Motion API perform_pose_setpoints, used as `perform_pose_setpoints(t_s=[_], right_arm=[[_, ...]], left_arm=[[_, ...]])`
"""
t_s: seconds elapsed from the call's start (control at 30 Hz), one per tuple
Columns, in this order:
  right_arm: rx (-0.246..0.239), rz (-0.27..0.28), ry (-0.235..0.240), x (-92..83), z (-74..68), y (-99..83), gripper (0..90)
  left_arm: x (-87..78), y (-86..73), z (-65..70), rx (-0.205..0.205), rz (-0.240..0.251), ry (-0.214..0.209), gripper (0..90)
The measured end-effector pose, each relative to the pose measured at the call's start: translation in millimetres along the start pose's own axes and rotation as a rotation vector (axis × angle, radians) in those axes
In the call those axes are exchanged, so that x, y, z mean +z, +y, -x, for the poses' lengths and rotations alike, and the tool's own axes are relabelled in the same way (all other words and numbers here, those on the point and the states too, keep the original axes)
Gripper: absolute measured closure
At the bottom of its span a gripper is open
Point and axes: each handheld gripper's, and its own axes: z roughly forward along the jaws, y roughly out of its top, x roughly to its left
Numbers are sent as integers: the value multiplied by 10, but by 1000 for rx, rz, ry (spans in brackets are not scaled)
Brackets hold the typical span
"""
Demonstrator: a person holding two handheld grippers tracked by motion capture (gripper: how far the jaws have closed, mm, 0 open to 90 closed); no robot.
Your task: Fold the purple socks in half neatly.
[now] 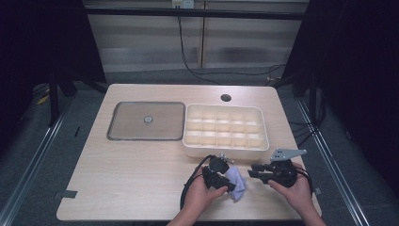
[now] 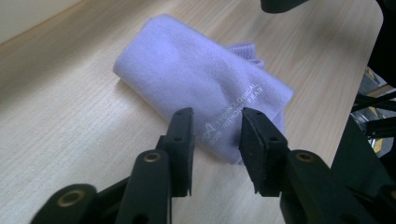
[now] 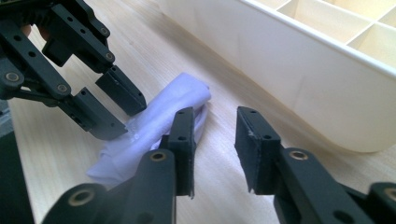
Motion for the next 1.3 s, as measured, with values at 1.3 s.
perform_pose_setpoints(t_s=[1.3], right_arm=[[206, -184, 65, 55, -30, 122, 475]], left_arm=[[-613, -620, -653, 117, 150, 253, 318]])
